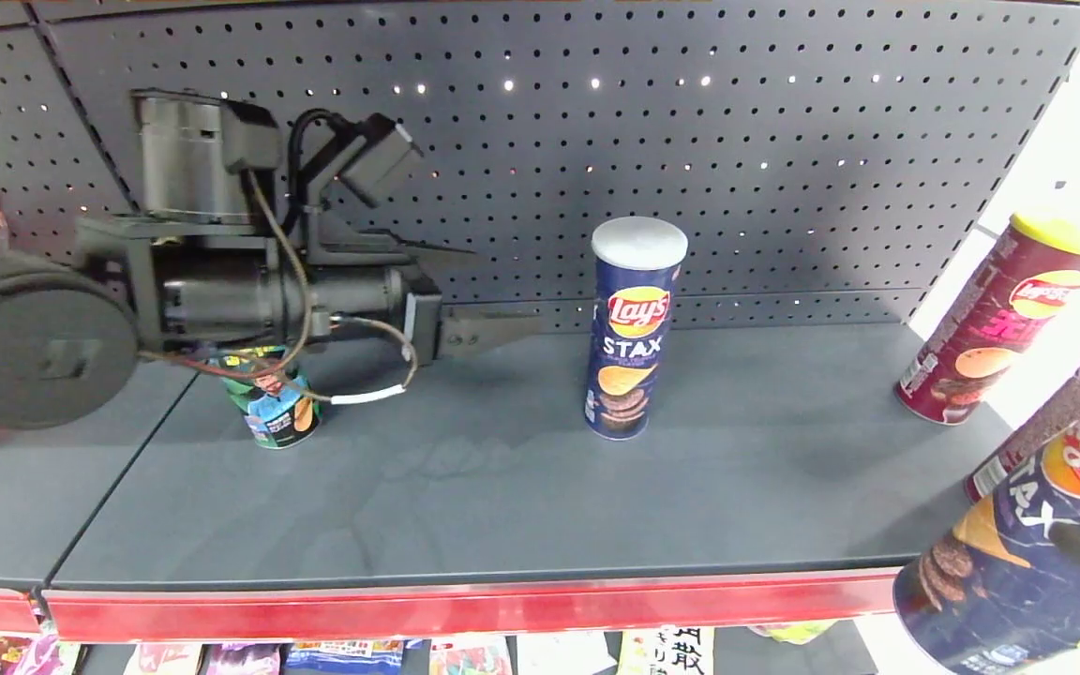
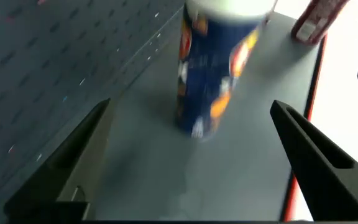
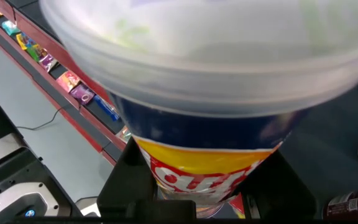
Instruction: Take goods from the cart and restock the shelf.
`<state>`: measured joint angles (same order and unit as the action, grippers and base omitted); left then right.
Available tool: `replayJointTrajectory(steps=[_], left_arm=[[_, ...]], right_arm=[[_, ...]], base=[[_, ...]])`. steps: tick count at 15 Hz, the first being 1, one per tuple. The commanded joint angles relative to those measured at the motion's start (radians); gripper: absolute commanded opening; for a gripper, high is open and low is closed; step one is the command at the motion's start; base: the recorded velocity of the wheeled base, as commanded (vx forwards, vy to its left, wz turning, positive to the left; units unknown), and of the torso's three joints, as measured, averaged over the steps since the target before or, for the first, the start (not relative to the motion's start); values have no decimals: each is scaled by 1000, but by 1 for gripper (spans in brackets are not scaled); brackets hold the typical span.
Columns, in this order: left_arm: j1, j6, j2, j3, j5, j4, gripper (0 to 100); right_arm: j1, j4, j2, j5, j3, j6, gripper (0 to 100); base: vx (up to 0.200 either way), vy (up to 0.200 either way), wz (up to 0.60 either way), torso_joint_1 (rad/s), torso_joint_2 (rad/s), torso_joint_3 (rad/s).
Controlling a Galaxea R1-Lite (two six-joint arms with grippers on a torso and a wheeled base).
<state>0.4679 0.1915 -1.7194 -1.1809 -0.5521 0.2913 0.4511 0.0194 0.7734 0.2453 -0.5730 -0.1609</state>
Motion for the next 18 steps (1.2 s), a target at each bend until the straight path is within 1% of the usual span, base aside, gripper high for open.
replayJointTrajectory(steps=[1,2,6,9,11,18], left_arm=[[46,-17,-149,-106,4,8,100],[61,-18,-187,-158,20,9,100],[80,-20,-200,-169,21,11,100],[84,-20,-236,-230,23,9,100],[103,-20,-259,-267,23,6,100],[129,-20,-313,-330,34,2,100]], right_arm=[[-3,1,-3,0,2,0,0],[-3,1,-3,0,2,0,0],[-3,1,-3,0,5,0,0],[-3,-1,-3,0,7,0,0],[-3,-1,-3,0,5,0,0],[-3,-4,-14,-8,2,0,0]], base=[[0,0,0,0,0,0],[0,0,0,0,0,0],[0,0,0,0,0,0],[0,0,0,0,0,0],[0,0,0,0,0,0],[0,0,0,0,0,0]])
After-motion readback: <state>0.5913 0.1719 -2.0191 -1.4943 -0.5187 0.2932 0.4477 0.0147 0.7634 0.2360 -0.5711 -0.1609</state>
